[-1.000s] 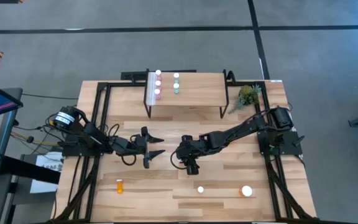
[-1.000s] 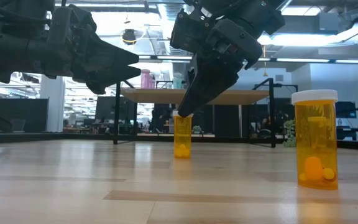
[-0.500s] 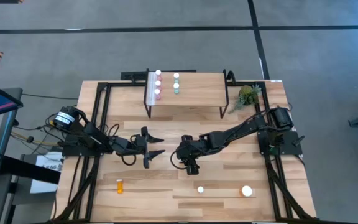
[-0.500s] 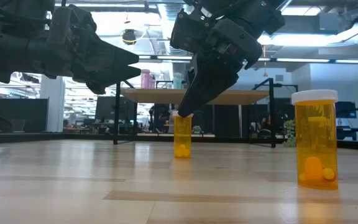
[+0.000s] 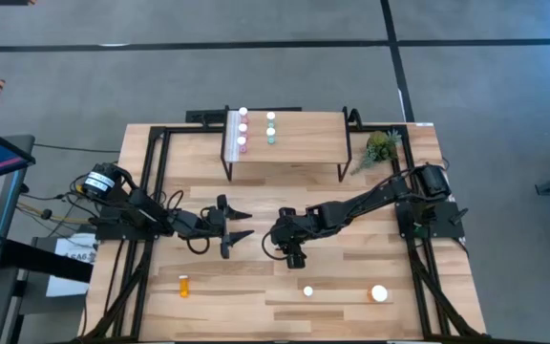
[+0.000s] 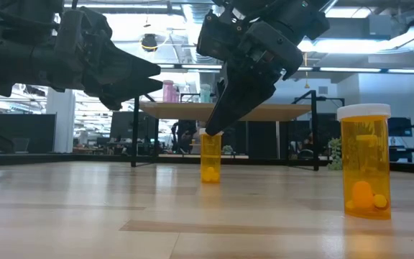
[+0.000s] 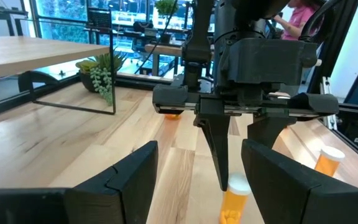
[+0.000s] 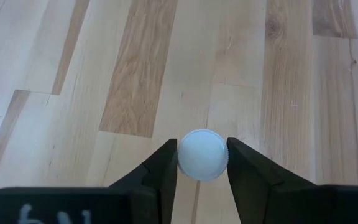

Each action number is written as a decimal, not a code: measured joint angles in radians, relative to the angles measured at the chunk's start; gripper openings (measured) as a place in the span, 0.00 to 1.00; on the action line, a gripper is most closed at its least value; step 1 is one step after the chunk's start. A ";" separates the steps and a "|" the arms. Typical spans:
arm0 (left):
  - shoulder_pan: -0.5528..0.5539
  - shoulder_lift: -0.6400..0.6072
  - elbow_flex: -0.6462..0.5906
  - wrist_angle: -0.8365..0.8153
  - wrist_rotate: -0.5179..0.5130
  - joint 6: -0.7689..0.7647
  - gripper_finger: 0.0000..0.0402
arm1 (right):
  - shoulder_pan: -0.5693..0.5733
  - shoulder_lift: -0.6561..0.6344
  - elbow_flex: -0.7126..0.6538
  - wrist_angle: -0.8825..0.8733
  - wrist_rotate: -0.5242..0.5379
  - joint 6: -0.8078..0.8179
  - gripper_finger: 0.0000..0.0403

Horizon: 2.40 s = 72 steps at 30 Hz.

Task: Pick and place medicine bottles onto shelf by color
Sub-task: Put the top small orange pill bottle on the shelf

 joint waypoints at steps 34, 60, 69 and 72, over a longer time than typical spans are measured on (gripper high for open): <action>0.000 0.000 0.003 -0.003 0.000 -0.001 0.55 | -0.281 -0.414 0.000 -0.226 -0.011 -0.092 0.36; 0.016 0.000 0.005 -0.012 0.001 -0.016 0.55 | -0.824 -0.145 0.498 -0.515 -0.227 -0.238 0.37; 0.016 0.000 0.005 -0.024 0.002 -0.019 0.55 | -0.860 -0.036 0.515 -0.513 -0.231 -0.254 0.37; 0.016 0.000 0.005 -0.024 0.002 -0.020 0.55 | -0.869 -0.025 0.517 -0.507 -0.231 -0.257 0.37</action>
